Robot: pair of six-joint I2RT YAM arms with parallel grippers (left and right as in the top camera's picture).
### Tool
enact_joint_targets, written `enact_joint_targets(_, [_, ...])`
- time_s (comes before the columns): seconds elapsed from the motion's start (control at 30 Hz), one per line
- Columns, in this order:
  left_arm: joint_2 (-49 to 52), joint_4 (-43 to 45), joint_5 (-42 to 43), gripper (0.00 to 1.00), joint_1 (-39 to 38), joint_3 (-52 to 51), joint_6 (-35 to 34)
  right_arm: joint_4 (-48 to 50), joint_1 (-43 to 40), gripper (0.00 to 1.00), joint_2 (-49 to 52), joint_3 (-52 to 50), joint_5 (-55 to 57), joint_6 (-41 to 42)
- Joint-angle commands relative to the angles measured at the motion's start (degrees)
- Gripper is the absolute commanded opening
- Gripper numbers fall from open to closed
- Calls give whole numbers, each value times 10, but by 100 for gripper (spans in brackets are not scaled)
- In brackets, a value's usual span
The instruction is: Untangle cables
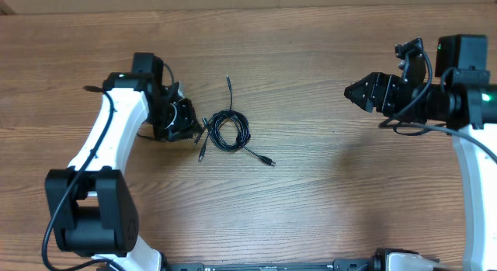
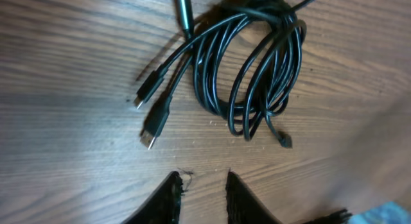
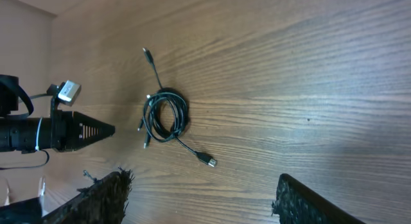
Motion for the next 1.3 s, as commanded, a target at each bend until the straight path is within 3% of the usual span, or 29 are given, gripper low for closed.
enact_joint_targets(0.0, [24,36,-29,47,-25,11,1,3,2,73,27,-1,-17,0])
enact_joint_targets(0.17, [42,80,-56,49,-61,11,-2,6,2,73,59,-1,-17,0])
enact_joint_targets(0.37, [63,123,-151,52,-108,11,-6,2,13,72,92,-1,-28,2])
enact_joint_targets(0.57, [106,128,-165,34,-125,10,-20,6,68,66,110,-3,-29,42])
enact_joint_targets(0.7, [140,126,-160,11,-127,10,-20,24,123,62,133,-3,-17,83])
enact_joint_targets(0.77, [146,124,-157,4,-127,10,-20,34,150,58,146,-3,0,107])
enact_joint_targets(0.87, [146,121,-157,4,-127,10,-19,43,194,52,175,-3,40,161])
enact_joint_targets(1.27, [146,114,-221,4,-127,10,10,119,301,47,267,-3,53,282])
